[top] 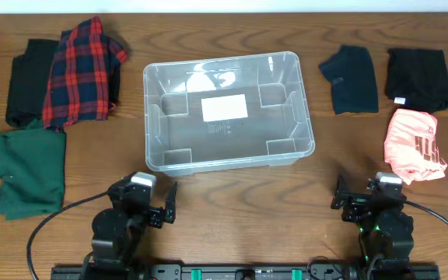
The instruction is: Pack container
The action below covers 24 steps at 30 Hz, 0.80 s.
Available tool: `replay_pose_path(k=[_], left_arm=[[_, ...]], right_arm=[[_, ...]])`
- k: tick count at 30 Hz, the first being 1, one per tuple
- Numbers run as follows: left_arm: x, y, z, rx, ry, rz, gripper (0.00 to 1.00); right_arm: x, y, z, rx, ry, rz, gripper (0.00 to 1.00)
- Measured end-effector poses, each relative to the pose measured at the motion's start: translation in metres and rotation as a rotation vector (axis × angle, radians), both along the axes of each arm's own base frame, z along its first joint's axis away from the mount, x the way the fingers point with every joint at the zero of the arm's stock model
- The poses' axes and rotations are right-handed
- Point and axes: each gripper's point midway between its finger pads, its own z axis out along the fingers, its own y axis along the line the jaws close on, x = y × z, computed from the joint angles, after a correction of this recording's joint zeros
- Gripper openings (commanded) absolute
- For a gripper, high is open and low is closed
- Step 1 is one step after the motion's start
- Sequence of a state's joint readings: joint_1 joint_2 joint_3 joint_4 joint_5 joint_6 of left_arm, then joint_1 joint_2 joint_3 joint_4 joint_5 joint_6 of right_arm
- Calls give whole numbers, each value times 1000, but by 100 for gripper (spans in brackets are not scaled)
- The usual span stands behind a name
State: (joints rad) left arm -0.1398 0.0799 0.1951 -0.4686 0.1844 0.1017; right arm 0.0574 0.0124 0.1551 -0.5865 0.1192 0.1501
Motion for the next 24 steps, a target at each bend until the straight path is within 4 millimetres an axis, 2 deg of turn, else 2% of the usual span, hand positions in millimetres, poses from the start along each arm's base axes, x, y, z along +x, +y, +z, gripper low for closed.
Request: replay_pose_path(k=[5, 8, 13, 16, 20, 22, 24], left_arm=[[9, 1, 49, 17, 32, 11, 98], [19, 3, 71, 47, 106, 23, 98], [46, 10, 104, 114, 238, 56, 98], [69, 19, 135, 132, 255, 88, 98], [95, 44, 176, 122, 233, 131, 98], [104, 64, 192, 97, 214, 169, 98], [109, 86, 198, 75, 207, 216, 98]], right_arm=[[0, 0, 0, 0, 0, 0, 99], [0, 0, 0, 0, 0, 1, 99], [0, 1, 0, 2, 0, 4, 99], [0, 1, 0, 2, 1, 5, 99], [0, 1, 0, 3, 0, 6, 99], [0, 1, 0, 3, 1, 7, 99], [0, 1, 0, 3, 0, 7, 99]])
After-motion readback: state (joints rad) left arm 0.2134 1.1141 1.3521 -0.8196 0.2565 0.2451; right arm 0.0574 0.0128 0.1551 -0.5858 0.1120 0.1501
